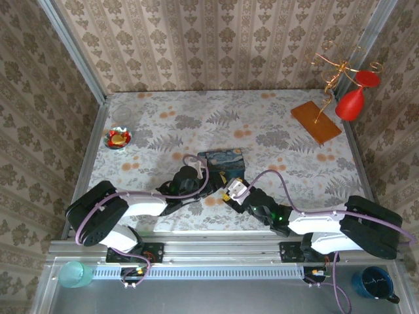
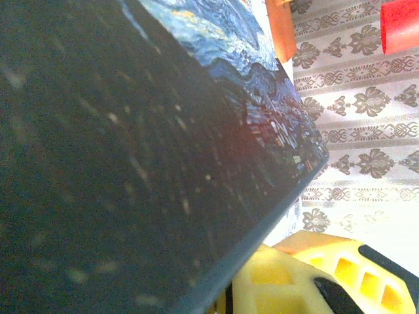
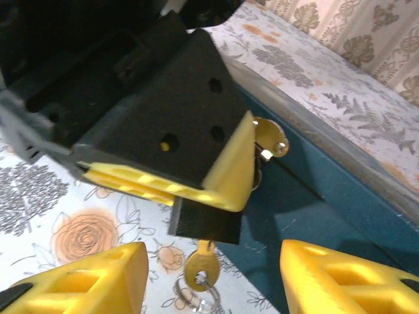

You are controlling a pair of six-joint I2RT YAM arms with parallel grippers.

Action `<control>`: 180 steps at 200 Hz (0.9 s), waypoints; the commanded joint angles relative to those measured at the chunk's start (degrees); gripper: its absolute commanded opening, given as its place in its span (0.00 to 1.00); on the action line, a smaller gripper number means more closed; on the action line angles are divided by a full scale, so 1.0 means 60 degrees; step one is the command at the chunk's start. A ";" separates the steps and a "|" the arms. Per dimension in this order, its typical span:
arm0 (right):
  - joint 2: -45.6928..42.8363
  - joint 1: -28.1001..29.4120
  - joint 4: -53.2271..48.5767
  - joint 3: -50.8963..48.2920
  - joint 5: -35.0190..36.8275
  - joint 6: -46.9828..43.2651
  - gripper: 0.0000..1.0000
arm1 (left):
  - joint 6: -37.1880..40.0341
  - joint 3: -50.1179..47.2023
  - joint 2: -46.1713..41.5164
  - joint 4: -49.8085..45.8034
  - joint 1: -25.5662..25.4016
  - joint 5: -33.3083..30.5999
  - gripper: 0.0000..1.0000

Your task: Unlock a padlock with a key

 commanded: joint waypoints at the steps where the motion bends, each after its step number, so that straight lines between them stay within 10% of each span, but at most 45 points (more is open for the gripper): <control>1: 0.0317 0.0061 0.0826 0.0137 0.0757 -0.0043 0.55 | -0.0110 -0.0106 -0.0118 0.0735 -0.0062 0.0145 0.00; 180: 0.1983 0.0422 0.0818 0.0776 0.0751 0.0173 0.26 | -0.0027 -0.0456 -0.0385 0.0821 0.0253 0.0244 0.00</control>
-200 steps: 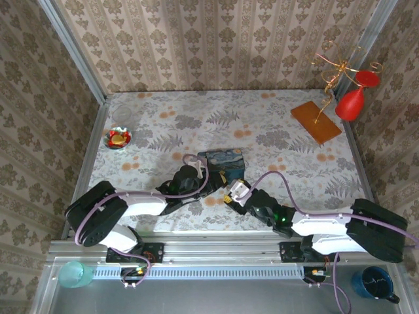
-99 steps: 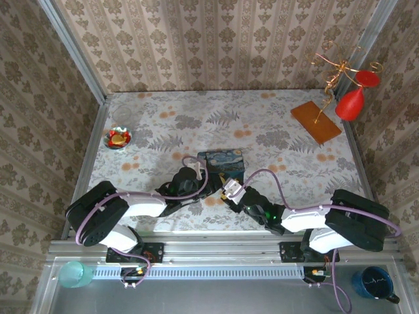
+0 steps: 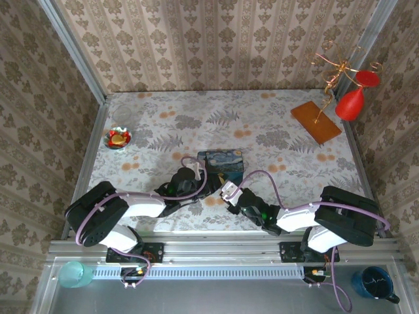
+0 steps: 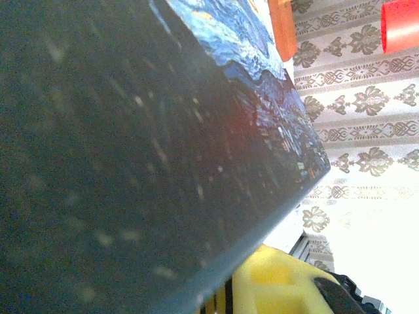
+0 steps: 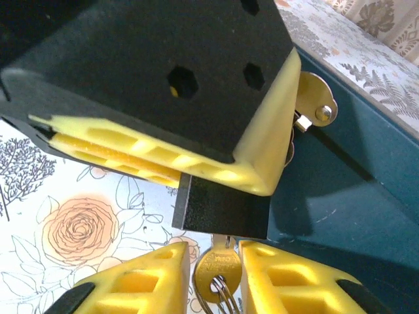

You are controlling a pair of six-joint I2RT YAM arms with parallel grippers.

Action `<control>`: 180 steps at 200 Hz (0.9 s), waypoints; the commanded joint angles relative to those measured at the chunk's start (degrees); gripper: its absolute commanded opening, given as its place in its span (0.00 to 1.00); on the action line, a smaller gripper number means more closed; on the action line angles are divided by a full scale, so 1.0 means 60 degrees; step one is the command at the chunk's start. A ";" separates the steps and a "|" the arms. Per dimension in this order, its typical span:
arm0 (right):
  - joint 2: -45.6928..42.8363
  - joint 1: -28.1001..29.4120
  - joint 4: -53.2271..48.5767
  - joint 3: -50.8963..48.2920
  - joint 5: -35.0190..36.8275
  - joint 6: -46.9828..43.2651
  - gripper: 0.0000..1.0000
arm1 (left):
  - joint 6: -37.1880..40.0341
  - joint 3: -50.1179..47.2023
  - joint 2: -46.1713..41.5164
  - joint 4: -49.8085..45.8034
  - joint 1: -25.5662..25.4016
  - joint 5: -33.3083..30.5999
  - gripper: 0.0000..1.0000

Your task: Unlock a padlock with a key

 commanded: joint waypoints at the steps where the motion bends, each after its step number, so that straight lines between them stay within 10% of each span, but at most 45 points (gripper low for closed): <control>1: 0.0128 0.0159 0.0318 0.0285 0.0340 -0.0085 0.26 | -0.0030 -0.0141 -0.0325 0.0528 0.0107 0.0080 0.00; 90: 0.0243 0.0330 0.0400 0.0337 0.0503 0.0578 0.12 | 0.0005 -0.0098 -0.0375 0.0220 0.0116 0.0021 0.00; 180: -0.0237 0.0346 0.0637 -0.0048 -0.0880 0.4505 0.12 | 0.0689 -0.0132 -0.0871 -0.0933 0.0594 -0.0123 0.00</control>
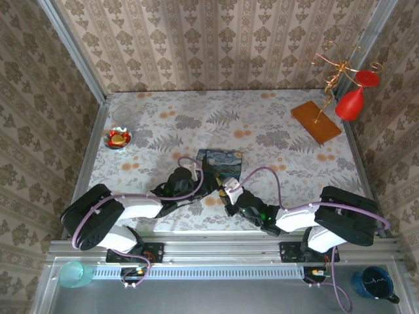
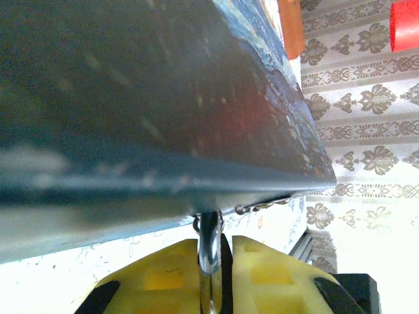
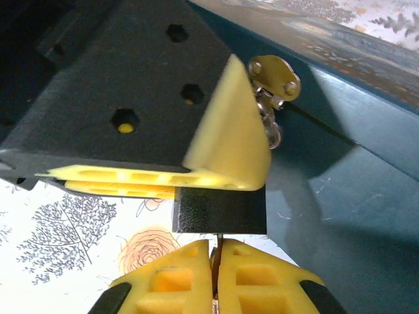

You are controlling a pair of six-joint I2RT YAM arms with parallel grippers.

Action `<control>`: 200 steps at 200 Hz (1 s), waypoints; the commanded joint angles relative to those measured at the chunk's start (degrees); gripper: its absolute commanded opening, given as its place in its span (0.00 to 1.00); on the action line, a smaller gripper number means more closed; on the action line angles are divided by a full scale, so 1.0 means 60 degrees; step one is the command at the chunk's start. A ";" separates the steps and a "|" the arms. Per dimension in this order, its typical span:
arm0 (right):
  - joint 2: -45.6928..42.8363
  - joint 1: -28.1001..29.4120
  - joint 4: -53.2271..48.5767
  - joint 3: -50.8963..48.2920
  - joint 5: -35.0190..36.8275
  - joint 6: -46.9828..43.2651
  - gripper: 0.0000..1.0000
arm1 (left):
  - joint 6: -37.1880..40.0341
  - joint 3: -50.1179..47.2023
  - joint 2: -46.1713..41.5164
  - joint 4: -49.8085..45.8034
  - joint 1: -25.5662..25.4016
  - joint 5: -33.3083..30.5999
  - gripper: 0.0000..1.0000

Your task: Unlock a padlock with a key

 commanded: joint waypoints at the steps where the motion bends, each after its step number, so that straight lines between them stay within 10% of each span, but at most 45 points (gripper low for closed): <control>1: -0.0267 0.0152 0.0552 -0.0145 -0.0243 0.1077 0.12 | 0.0577 0.0122 -0.0439 -0.0443 0.0262 -0.0434 0.00; 73: -0.1836 -0.0237 -0.0952 -0.0266 -0.0011 0.1402 0.46 | 0.2592 0.1384 -0.1349 -0.4456 0.0209 -0.1375 0.00; 200: -0.4377 -0.1093 -0.3741 -0.0352 -0.0494 0.3252 0.55 | 0.3636 0.3247 0.0642 -0.6810 -0.1084 -0.2633 0.00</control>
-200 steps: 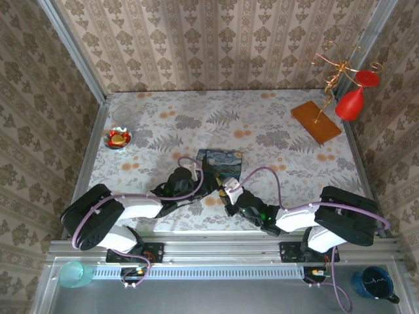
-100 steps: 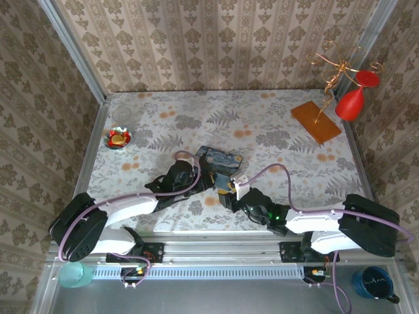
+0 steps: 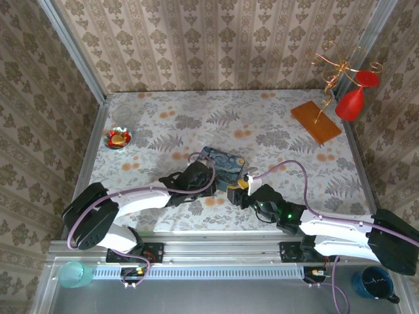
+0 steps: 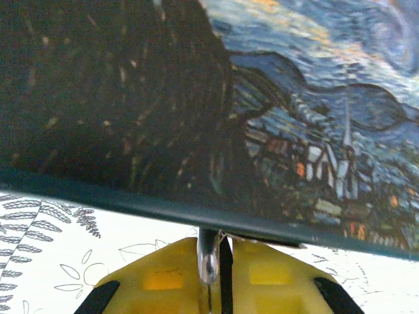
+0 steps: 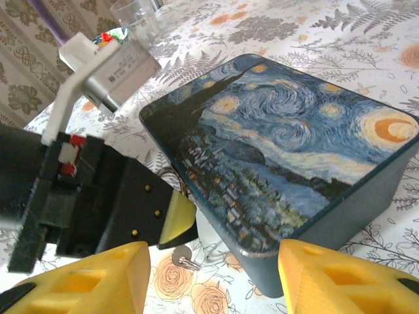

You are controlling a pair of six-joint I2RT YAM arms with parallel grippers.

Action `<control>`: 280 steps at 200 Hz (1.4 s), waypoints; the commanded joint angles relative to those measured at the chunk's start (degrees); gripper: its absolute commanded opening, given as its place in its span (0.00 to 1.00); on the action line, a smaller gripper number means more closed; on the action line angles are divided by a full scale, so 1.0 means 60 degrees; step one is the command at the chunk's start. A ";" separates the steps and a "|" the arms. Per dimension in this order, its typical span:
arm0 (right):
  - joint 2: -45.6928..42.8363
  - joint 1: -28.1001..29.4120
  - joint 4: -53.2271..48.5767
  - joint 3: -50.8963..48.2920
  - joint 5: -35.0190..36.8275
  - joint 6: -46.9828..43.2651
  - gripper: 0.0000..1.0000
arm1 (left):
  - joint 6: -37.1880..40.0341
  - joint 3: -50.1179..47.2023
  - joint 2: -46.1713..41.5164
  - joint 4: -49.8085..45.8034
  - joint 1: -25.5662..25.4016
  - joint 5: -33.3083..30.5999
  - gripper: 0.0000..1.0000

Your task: Unlock a padlock with a key

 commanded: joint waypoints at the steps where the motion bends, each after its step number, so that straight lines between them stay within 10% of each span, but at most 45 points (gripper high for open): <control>1: -0.0215 -0.0103 -0.0418 -0.0123 -0.0029 0.0522 0.55 | 0.0412 0.0488 0.0299 -0.0245 -0.0203 -0.0028 0.00; 128: 0.0470 -0.0084 -0.0627 0.0623 -0.1673 0.1930 0.56 | 0.2113 -0.0127 -0.2124 -0.1014 0.0580 -0.0450 0.50; 218: 0.3414 0.0617 -0.0953 0.2206 -0.1906 0.2763 0.71 | 0.3818 0.0661 -0.1962 -0.1546 0.3031 0.1678 0.64; 280: 0.3923 -0.1176 -0.1187 0.2062 -0.2488 0.2988 0.71 | 0.4096 0.1149 -0.1006 -0.1561 0.3092 0.1782 0.66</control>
